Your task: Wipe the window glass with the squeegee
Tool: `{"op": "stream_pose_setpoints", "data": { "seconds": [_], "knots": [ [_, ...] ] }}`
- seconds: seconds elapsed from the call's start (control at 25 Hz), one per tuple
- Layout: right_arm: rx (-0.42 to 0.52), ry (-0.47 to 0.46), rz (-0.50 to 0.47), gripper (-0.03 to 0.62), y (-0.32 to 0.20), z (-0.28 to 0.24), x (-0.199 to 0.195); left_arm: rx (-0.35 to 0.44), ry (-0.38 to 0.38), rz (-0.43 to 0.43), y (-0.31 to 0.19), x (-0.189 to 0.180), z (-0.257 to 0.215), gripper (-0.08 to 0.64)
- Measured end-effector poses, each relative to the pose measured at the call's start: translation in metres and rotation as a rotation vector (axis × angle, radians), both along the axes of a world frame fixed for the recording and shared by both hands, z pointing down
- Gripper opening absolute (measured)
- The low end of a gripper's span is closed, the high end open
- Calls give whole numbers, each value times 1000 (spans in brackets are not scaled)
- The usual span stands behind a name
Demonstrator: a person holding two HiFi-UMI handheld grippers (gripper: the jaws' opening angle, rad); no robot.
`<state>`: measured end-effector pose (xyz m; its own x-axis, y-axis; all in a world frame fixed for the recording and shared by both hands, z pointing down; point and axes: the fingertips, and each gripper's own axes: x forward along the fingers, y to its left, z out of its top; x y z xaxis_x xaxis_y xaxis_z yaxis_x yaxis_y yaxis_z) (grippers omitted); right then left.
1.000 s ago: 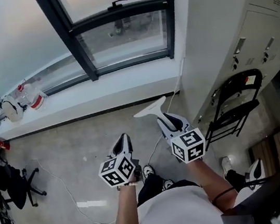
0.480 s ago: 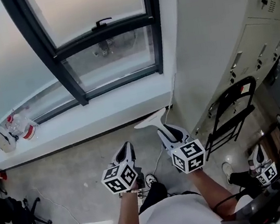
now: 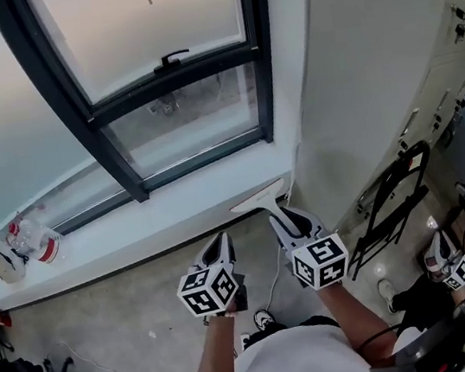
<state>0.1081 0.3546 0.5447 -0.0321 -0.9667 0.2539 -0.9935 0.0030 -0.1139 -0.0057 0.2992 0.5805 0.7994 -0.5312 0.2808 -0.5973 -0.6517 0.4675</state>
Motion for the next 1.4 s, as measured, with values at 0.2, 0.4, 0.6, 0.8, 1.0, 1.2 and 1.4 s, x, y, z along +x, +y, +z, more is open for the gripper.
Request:
{"op": "stream_pose_setpoints", "data": {
  "seconds": [0.2,0.4,0.6,0.8,1.0,1.2,1.4],
  "knots": [
    [45,21,21,87,-31,-11,-4,58,30,30,-35,2,-20,0],
    [72,40,64,87,-47,-21,7,75,36,64,-54,15,-33,0],
    [86,31,89,87,-61,-23,28,101,49,81,-73,42,-46,0],
    [106,20,95,87,-88,-26,48,122,39,85,-95,60,-53,0],
    [132,42,95,87,-130,-38,69,155,27,83,-137,76,-63,0],
    [169,51,106,87,-165,-57,105,172,30,95,-173,113,-82,0],
    [219,56,116,87,-207,-82,146,224,23,113,-216,156,-112,0]
  ]
}}
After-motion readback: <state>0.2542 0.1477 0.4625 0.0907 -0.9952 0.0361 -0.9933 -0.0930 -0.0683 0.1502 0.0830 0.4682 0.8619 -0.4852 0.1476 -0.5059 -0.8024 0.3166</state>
